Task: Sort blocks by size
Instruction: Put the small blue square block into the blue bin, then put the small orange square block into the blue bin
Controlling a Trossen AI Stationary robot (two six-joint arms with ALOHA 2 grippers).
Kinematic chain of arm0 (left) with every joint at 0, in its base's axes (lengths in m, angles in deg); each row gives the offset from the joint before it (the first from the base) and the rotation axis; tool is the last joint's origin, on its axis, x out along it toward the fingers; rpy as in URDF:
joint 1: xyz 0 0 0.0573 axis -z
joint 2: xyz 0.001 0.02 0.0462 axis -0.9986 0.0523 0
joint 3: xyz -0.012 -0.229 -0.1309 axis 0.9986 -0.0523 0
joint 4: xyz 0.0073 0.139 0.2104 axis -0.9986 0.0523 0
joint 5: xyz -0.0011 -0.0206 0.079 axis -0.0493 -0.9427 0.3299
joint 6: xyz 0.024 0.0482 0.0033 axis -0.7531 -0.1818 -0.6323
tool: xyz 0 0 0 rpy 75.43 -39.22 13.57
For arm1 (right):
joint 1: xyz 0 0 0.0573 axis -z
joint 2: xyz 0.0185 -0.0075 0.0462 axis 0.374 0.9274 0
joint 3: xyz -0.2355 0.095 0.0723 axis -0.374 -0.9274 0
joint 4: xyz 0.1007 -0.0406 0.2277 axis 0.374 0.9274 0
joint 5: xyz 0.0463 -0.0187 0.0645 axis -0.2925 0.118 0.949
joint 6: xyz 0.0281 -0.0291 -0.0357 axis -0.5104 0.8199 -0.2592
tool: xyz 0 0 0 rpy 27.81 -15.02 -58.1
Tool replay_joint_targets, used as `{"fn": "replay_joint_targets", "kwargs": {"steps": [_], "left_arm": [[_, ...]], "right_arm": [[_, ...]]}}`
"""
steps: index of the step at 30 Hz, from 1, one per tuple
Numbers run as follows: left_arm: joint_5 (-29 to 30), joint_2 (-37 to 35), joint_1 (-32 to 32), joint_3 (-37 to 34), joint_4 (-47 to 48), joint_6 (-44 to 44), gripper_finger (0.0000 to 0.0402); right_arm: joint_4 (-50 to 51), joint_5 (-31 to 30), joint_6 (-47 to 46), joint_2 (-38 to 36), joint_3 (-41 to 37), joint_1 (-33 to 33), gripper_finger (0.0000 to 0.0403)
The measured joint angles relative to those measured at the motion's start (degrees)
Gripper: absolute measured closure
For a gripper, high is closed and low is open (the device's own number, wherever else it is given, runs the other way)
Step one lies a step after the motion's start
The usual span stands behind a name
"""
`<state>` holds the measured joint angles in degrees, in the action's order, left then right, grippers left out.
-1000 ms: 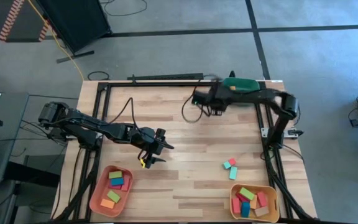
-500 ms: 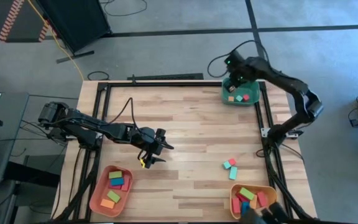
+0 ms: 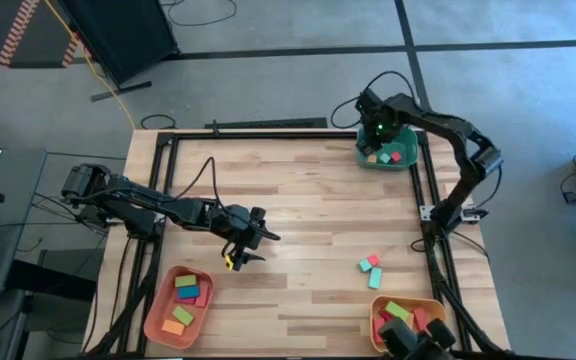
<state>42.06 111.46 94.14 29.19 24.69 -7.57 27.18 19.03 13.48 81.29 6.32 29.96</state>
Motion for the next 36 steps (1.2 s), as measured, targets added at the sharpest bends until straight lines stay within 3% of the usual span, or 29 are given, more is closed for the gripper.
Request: {"fn": "replay_joint_targets", "kwargs": {"steps": [7,17,26,31,36], "left_arm": [[-0.02,0.0,0.0,0.0,0.01,-0.17,0.0109],[-0.02,0.0,0.02,0.0,0.01,0.01,0.0109],[-0.02,0.0,0.01,0.0,0.73,0.47,0.0109],[-0.02,0.02,0.02,0.0,0.75,1.31,0.0109],[-0.02,0.01,0.01,0.0,0.82,1.64,0.0109]], "right_arm": [[-1.54,0.89,0.43,0.75,-0.86,0.22,0.0215],[-2.47,0.96,0.86,0.75,-1.08,-1.11,0.0163],[-2.66,0.5,-0.1,-2.47,-1.08,-3.25,0.0162],[1.97,0.63,-3.64,-6.27,-1.08,-6.96,0.0164],[9.51,0.77,-8.98,-9.58,-1.08,-15.36,0.0164]]}}
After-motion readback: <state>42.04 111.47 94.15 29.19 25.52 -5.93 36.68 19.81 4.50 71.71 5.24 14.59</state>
